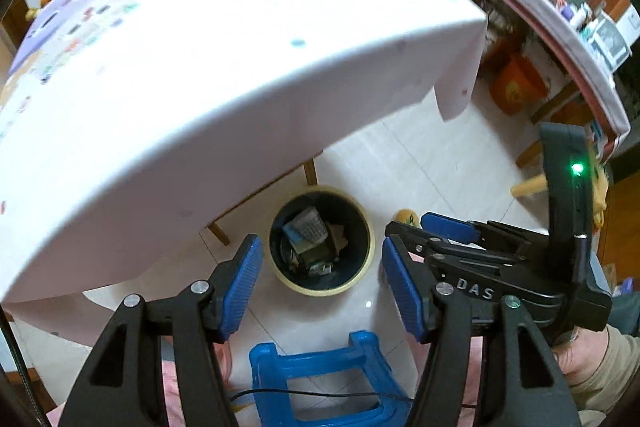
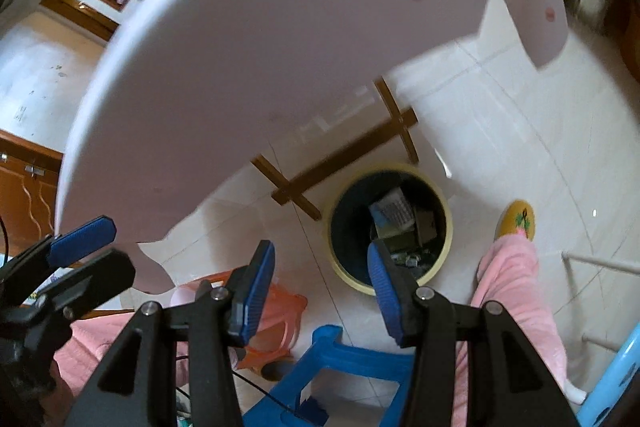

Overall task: Collect trash
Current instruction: 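Raise both tools back up over the table, then grasp the red Kinder box with the left tool while the right tool grasps the crumpled white tissue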

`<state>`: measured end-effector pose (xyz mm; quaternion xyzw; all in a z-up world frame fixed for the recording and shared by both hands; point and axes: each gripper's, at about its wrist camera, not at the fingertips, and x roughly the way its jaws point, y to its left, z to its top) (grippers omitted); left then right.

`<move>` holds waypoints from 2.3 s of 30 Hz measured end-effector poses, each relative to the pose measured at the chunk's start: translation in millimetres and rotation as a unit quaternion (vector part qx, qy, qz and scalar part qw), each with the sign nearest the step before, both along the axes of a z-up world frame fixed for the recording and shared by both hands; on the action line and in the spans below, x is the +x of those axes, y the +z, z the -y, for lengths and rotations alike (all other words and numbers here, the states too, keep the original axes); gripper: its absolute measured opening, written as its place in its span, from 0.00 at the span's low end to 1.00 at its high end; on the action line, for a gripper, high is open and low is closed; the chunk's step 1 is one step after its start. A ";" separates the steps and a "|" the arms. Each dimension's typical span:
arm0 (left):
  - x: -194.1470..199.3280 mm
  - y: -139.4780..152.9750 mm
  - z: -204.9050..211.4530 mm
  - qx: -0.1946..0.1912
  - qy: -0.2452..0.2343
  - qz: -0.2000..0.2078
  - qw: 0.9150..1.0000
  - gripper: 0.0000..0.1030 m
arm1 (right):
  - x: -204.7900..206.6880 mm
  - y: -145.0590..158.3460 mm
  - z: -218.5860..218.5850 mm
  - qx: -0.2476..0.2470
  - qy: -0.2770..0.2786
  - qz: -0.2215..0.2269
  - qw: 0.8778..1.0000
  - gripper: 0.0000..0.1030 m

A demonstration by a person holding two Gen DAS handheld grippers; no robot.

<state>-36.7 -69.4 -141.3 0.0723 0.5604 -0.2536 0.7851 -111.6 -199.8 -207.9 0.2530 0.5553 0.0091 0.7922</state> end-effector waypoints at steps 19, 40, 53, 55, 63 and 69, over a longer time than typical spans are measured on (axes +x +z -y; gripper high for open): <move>93.9 115.1 -57.5 0.001 0.053 0.100 0.994 0.66 | 83.2 142.0 -7.6 -0.022 0.068 0.093 0.993 0.47; 358.2 159.8 -37.7 0.102 0.095 0.139 0.980 0.67 | 330.9 236.1 13.4 -0.060 0.060 0.178 0.980 0.47; 473.3 106.4 -16.8 0.137 0.116 0.113 0.977 0.67 | 473.7 203.3 12.4 -0.065 0.055 0.146 0.986 0.47; 484.0 100.9 -14.7 0.137 0.118 0.114 0.977 0.67 | 488.9 198.4 11.9 -0.065 0.055 0.147 0.986 0.47; 514.6 75.0 -4.9 0.151 0.116 0.103 0.976 0.67 | 527.0 165.8 -4.6 -0.081 0.073 0.110 0.988 0.47; 533.0 61.5 -2.8 0.156 0.126 0.096 0.975 0.67 | 535.0 146.4 -7.6 -0.111 0.071 0.092 0.987 0.47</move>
